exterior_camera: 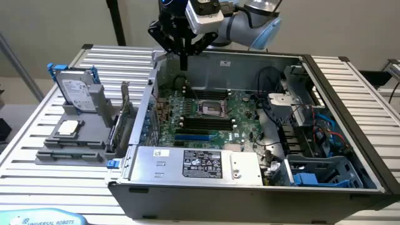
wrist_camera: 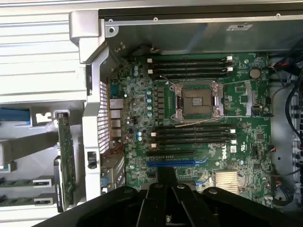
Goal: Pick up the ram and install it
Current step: 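Reach for the ram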
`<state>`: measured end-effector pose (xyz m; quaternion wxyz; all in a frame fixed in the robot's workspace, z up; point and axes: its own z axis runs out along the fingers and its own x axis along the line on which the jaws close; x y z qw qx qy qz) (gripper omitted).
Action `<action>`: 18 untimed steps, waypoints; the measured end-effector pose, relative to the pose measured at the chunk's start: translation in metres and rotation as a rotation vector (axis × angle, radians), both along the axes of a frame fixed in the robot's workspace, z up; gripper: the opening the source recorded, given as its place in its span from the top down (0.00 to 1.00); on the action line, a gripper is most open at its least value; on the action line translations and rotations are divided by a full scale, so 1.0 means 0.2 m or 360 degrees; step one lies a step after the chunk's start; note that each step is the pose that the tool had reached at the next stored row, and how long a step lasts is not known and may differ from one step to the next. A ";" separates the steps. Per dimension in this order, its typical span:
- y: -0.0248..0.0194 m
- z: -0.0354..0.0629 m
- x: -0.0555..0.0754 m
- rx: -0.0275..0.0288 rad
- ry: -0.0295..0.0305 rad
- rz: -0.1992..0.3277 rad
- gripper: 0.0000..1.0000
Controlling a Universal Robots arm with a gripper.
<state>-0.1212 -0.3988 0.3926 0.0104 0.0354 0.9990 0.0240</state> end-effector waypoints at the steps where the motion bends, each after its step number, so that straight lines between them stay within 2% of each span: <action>1: 0.000 0.000 0.00 0.00000 0.00000 0.0000 0.89; 18: -0.004 0.001 0.00 -0.00003 0.00003 0.0000 0.89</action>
